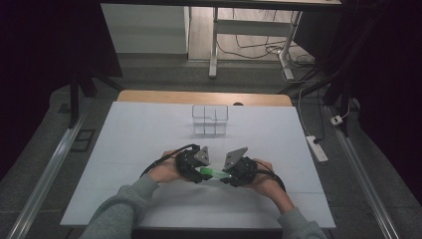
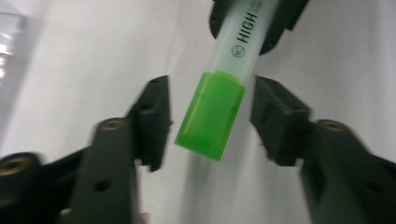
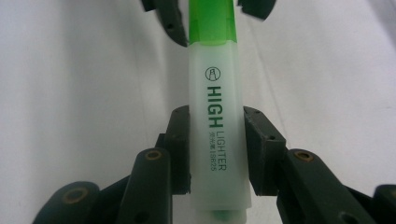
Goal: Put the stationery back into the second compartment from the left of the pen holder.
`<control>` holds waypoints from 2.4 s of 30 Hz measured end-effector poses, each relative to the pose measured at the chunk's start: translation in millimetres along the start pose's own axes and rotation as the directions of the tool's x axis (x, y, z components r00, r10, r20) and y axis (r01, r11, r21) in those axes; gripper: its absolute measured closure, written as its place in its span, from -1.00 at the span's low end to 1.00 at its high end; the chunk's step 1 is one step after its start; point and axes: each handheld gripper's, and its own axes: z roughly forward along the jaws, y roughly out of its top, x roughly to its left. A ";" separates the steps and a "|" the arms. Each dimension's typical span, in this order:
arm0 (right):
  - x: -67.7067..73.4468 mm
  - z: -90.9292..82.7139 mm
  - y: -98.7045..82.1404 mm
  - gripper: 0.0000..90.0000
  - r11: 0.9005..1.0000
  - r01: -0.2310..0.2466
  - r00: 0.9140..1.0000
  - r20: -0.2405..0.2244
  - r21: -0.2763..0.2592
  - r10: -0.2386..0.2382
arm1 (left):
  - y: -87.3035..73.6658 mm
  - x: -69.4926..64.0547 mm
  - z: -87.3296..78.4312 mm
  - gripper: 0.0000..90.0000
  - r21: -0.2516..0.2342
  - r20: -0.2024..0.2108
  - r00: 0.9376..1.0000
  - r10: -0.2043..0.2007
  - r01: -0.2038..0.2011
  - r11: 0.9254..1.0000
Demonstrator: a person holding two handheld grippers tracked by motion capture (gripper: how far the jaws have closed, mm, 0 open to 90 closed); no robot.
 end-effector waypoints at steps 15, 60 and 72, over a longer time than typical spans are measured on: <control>-9.0 -17.0 -10.1 0.45 0.986 -0.087 0.988 0.113 -0.143 0.104 | -20.0 12.4 -10.9 -0.44 -0.113 -0.004 0.986 -0.164 0.162 0.980; 2.3 -6.5 -5.7 0.45 0.974 -0.037 0.962 0.255 -0.224 0.096 | -26.2 30.3 -3.9 0.18 -0.356 0.216 0.856 -0.470 0.518 0.778; 4.1 1.2 -6.1 0.45 0.986 -0.015 0.957 0.283 -0.163 0.061 | -21.1 25.2 -5.5 0.60 -0.370 0.314 0.848 -0.426 0.523 0.768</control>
